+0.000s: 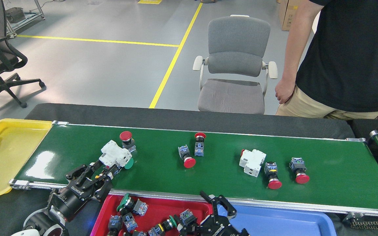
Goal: Pick switch part from conveyor to tray
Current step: 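Grasp the white switch block on the belt with the right gripper, then carry the white switch block down and release it into the blue tray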
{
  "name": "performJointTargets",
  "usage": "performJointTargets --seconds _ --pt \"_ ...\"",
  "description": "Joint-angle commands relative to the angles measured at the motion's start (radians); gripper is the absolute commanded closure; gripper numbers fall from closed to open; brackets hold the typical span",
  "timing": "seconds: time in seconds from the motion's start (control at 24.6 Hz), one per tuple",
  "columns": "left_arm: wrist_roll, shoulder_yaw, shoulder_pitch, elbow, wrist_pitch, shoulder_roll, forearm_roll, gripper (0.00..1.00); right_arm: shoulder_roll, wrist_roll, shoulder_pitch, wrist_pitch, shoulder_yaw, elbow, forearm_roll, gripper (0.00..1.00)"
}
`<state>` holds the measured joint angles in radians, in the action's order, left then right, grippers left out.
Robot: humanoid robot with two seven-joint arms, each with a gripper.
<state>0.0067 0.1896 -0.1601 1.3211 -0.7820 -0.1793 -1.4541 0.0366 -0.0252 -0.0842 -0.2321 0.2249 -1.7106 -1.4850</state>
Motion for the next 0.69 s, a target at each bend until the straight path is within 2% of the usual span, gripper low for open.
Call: performJointTargets --seconds 0.0,0.16,0.28,0.37,0.45,0.57,0.65 --pt "0.002 -0.01 0.005 0.038 -0.003 0.018 -0.008 0.86 0.025 0.039 -0.023 0.059 -0.136 -0.023 0.017 0.01" --pt "-0.002 -0.134 0.037 0.132 -0.003 0.104 -0.06 0.86 0.028 0.06 -0.083 0.152 -0.47 -0.02 0.12 0.01" --pt "-0.007 -0.239 0.105 0.222 -0.003 0.182 -0.126 0.86 0.023 0.059 -0.134 0.148 -0.625 -0.018 0.15 0.01" --pt "-0.017 -0.317 0.146 0.277 -0.003 0.253 -0.193 0.86 0.002 0.057 -0.181 0.146 -0.668 -0.017 0.16 0.01" --pt "-0.024 -0.368 0.168 0.297 -0.003 0.282 -0.244 0.86 -0.03 0.057 -0.212 0.146 -0.671 -0.007 0.187 0.01" --pt "-0.03 -0.467 0.172 0.302 -0.003 0.285 -0.253 0.83 -0.073 0.057 -0.229 0.145 -0.671 0.012 0.242 0.01" --pt "-0.036 -0.49 0.165 0.302 0.01 0.284 -0.249 0.78 -0.076 0.057 -0.233 0.134 -0.668 0.012 0.25 0.01"
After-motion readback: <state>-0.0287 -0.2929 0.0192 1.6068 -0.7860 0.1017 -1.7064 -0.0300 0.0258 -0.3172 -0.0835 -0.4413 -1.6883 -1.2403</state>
